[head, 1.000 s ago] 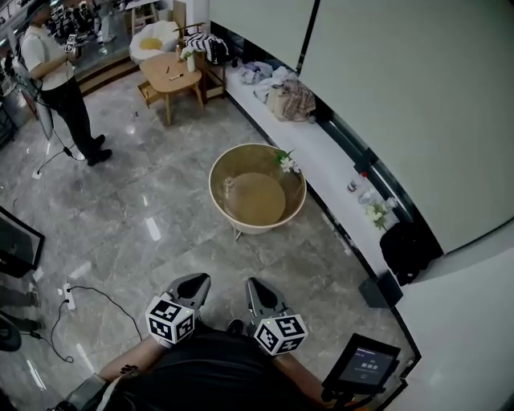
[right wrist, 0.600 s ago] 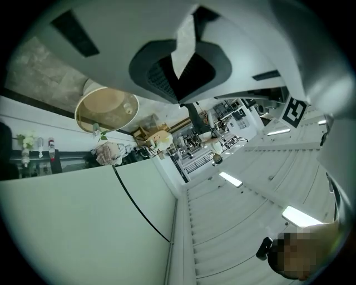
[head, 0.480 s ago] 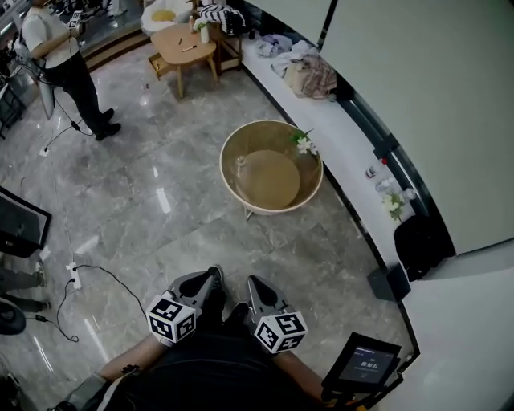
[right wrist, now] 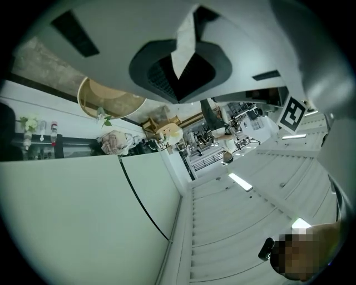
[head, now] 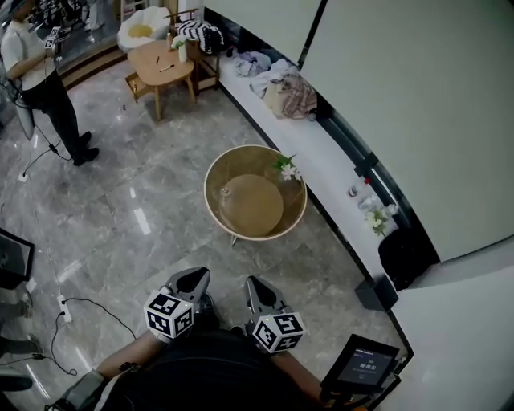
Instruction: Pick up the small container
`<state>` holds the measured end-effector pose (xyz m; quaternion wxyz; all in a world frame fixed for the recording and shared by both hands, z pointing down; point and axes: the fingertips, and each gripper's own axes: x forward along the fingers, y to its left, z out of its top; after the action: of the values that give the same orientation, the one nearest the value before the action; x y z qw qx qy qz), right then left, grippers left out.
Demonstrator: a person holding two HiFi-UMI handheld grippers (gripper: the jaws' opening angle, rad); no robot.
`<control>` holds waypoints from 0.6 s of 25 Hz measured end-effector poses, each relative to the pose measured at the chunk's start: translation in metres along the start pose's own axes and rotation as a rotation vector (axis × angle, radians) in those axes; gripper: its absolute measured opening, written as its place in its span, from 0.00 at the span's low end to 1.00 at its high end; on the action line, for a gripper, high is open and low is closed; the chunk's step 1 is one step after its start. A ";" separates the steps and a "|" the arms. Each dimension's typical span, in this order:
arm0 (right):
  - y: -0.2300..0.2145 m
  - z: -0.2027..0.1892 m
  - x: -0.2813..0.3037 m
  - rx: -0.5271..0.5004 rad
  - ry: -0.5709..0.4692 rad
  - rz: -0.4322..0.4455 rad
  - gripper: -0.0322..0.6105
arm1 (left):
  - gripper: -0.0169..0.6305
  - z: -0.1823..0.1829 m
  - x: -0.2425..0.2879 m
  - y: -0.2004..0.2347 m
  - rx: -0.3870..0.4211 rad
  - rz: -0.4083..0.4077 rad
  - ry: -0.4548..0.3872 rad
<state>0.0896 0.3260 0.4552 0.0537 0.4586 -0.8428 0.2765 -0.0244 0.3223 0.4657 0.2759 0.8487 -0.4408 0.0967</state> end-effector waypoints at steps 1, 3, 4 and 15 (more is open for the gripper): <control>-0.001 0.005 0.005 -0.001 -0.006 -0.009 0.05 | 0.05 0.007 0.003 0.004 0.004 -0.011 -0.005; -0.003 0.013 0.015 0.002 -0.010 -0.026 0.05 | 0.05 0.016 0.010 0.012 0.004 -0.030 -0.011; -0.004 0.015 0.020 0.004 -0.008 -0.033 0.05 | 0.05 0.019 0.013 0.017 -0.004 -0.038 -0.011; 0.015 0.015 0.079 -0.015 0.054 -0.034 0.05 | 0.05 0.027 0.014 0.088 -0.140 -0.034 -0.014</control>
<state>0.0347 0.2661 0.4629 0.0846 0.4650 -0.8350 0.2817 -0.0885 0.2572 0.4821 0.3329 0.8354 -0.4340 0.0549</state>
